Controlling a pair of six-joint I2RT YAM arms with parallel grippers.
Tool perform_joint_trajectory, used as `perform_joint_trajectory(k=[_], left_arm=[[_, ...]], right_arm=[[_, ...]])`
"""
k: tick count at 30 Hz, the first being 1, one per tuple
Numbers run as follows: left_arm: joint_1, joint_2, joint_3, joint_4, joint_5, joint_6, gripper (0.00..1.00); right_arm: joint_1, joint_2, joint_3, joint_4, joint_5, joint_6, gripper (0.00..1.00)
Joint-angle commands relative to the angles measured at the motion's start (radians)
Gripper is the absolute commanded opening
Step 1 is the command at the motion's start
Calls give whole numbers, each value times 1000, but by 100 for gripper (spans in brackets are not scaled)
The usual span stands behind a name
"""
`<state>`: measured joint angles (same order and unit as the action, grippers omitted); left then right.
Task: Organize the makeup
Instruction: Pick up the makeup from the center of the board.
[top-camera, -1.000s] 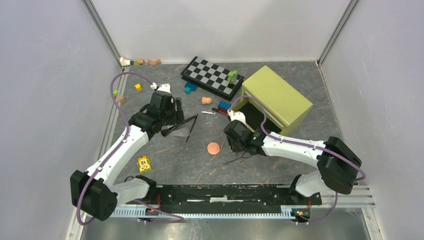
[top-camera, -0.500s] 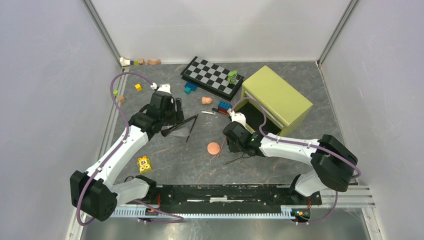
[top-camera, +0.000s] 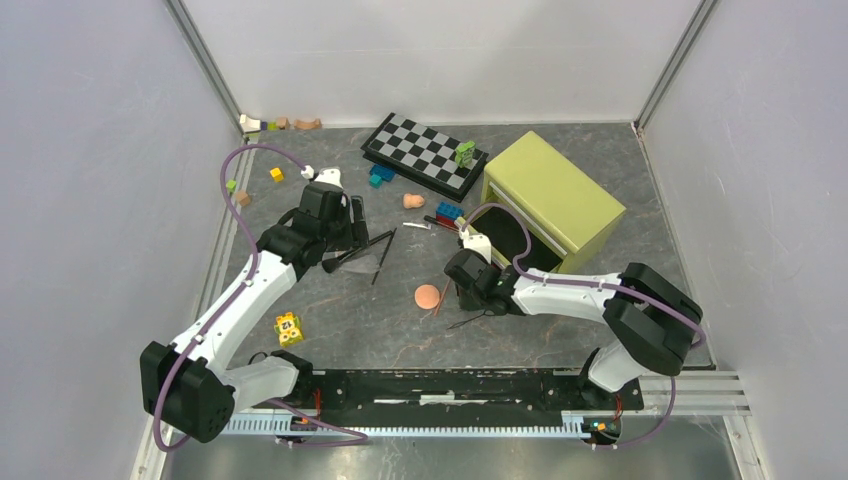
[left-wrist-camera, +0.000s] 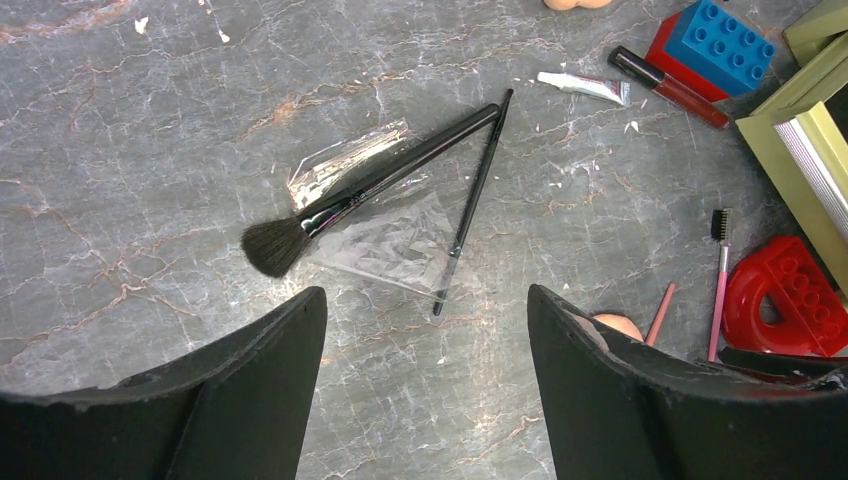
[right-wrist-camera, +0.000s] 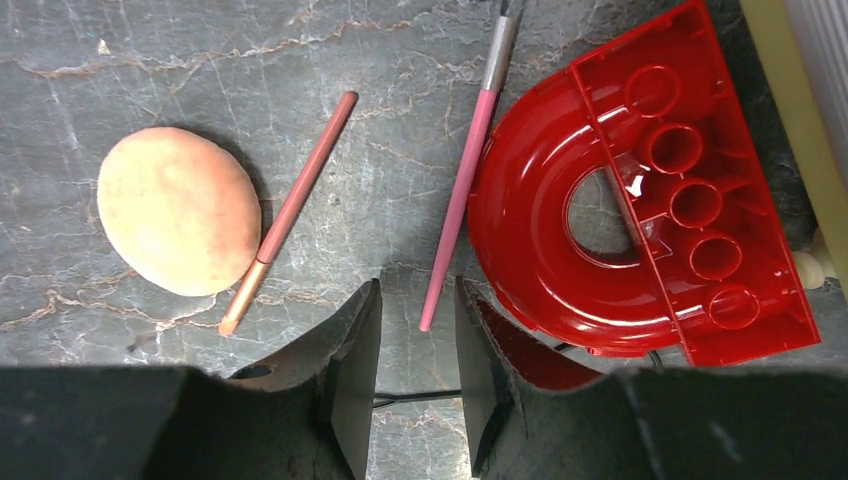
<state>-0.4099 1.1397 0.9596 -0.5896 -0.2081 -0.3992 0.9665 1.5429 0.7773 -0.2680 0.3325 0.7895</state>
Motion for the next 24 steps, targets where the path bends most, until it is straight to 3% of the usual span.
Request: perform_joint_trajectory(k=[1,5,13,24], left_arm=[[9,-23,-1,15,4,46,80],[11,-24,-1,14,3,46,80],[16,-23,-1,16,11,45,80],[24,-20,0,16,14,46,80]], right_arm=[[-7,21,-8,38,-4,17,38],[-11,34,-14,49,-10,18,36],[-12,31,-26,63,-14,19,20],[-7,-1,-1,64,-6,-63,6]])
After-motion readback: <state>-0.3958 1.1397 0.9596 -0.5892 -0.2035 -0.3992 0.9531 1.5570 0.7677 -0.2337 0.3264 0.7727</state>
